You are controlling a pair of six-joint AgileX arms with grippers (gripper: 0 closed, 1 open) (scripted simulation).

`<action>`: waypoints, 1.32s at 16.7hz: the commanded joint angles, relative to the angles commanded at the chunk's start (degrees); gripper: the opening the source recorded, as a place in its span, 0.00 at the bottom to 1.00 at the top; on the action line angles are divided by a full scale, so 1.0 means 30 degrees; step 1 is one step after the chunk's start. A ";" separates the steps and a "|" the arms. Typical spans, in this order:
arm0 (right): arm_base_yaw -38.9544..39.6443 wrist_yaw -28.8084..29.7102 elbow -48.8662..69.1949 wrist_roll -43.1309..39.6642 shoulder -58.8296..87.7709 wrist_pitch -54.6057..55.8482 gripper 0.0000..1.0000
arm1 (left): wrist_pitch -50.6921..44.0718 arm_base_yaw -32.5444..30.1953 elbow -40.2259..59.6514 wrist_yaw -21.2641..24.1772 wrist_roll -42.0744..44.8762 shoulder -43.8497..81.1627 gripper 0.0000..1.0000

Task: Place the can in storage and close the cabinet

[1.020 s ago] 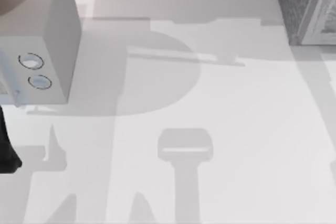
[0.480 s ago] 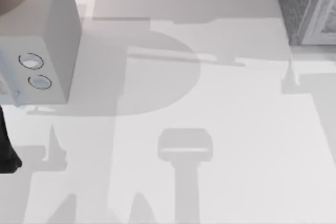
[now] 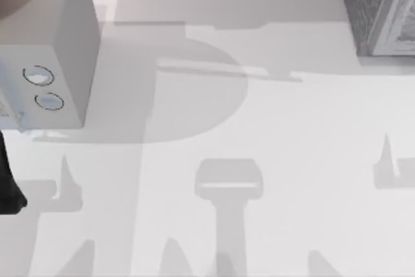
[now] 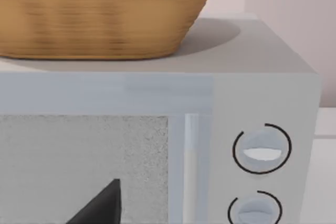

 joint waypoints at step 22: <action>-0.5334 -0.5285 -0.3887 0.0071 0.3671 0.7313 1.00 | 0.0000 0.0000 0.0000 0.0000 0.0000 0.0000 1.00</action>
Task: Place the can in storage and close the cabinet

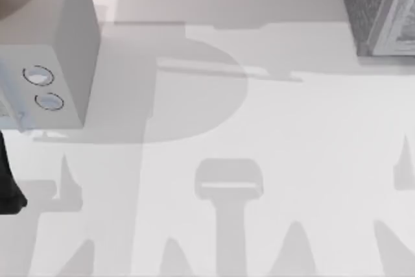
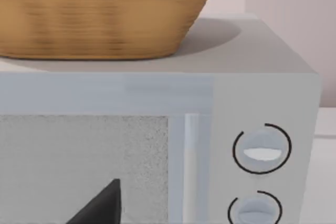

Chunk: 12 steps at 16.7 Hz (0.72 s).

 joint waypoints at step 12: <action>-1.1741 -1.1561 0.4191 0.0258 1.7700 1.3749 1.00 | 0.0000 0.0000 0.0000 0.0000 0.0000 0.0000 1.00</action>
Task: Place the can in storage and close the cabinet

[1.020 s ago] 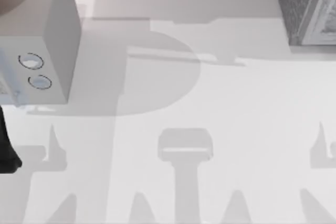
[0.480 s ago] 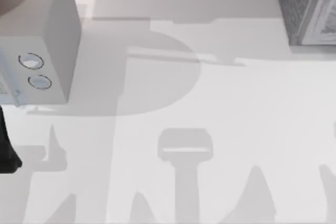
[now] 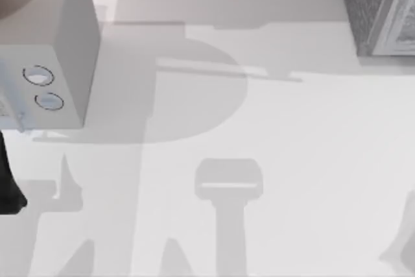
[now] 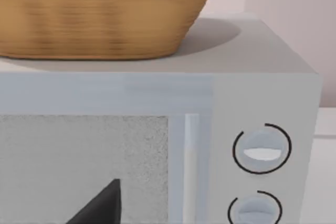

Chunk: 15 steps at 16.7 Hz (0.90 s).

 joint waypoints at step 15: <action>-0.2659 -0.2646 0.1913 0.0049 0.3912 0.1954 1.00 | 0.0000 0.0000 0.0000 0.0000 0.0000 0.0000 1.00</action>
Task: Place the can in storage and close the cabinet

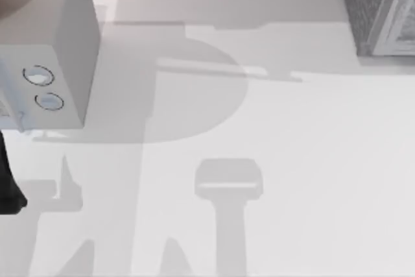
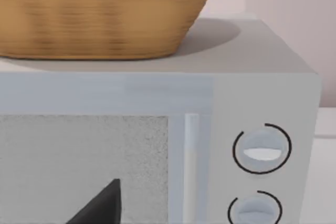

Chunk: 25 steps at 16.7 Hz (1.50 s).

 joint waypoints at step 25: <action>-0.0365 -0.0426 2.5303 -0.0004 -0.3854 -2.9152 1.00 | 0.0000 0.0000 0.0000 0.0000 0.0000 0.0000 1.00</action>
